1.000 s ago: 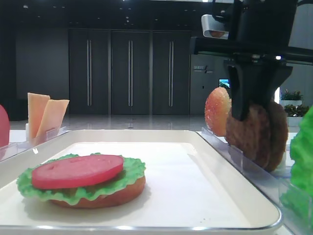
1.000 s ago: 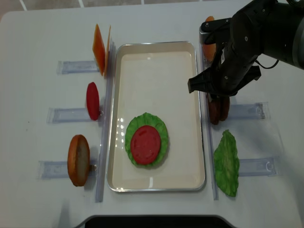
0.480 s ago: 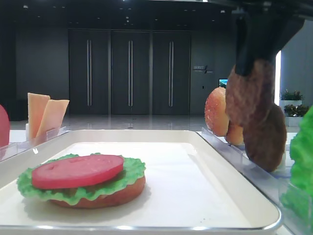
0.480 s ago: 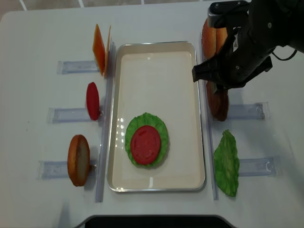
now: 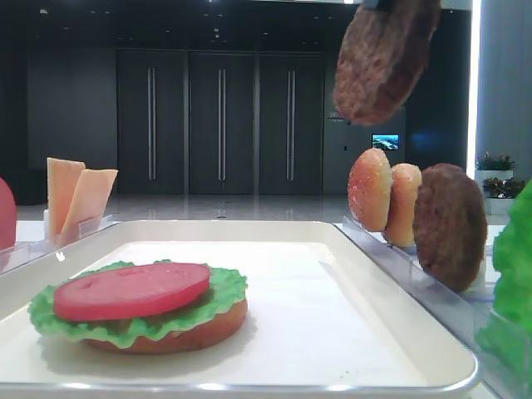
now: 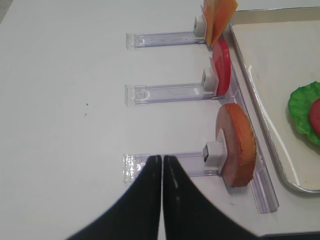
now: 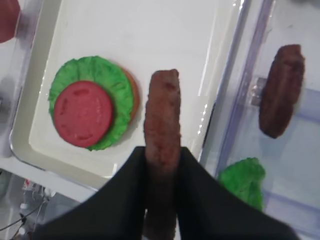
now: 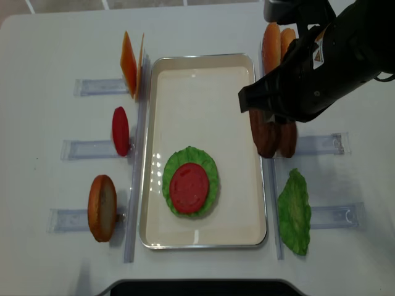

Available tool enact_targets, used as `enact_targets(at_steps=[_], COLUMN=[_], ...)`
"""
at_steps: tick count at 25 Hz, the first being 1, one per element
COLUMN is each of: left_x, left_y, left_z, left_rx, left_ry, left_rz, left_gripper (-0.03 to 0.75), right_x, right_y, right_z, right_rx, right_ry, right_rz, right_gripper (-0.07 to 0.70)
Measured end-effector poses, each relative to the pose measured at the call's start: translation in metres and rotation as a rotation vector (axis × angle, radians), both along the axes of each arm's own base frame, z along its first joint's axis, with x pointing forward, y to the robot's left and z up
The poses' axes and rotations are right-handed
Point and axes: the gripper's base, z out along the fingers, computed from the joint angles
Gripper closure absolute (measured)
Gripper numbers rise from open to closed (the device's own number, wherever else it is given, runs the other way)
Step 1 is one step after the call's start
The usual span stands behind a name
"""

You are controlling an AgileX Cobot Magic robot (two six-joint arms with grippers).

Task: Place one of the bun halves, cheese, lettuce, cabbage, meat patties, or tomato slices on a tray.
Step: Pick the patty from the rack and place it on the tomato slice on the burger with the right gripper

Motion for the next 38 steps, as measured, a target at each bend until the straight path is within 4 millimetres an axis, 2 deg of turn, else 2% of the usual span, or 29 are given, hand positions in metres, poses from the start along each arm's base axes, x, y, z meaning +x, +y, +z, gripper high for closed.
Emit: enact_targets(at_steps=[4,9,15,18,23,30,34,38], left_x=[0.0,0.0,0.0,0.0,0.0,0.0,0.0,0.0], left_y=[0.0,0.0,0.0,0.0,0.0,0.0,0.0,0.0], left_z=[0.0,0.0,0.0,0.0,0.0,0.0,0.0,0.0], left_rx=[0.0,0.0,0.0,0.0,0.0,0.0,0.0,0.0], left_ry=[0.0,0.0,0.0,0.0,0.0,0.0,0.0,0.0], left_rz=[0.0,0.0,0.0,0.0,0.0,0.0,0.0,0.0], left_gripper=[0.716,0.716,0.716,0.716,0.716,0.716,0.716,0.716], right_x=[-0.024,-0.056,-0.061,-0.054,-0.023,0.021,0.033,0.036], right_y=[0.024,0.055,0.068,0.08,0.087,0.069,0.061,0.054], right_z=[-0.008,-0.031,-0.051,-0.062,-0.089,-0.125,-0.138,-0.145], right_rx=[0.08,0.267,0.471,0.553,0.69,0.753,0.754,0.75], right_ry=[0.055,0.074,0.025,0.033,0.059,0.083,0.088,0.097], right_rz=[0.105,0.214,0.27,0.3,0.305,0.245,0.237,0.224], right_gripper=[0.513,0.513,0.513,0.513,0.513,0.513,0.513,0.513])
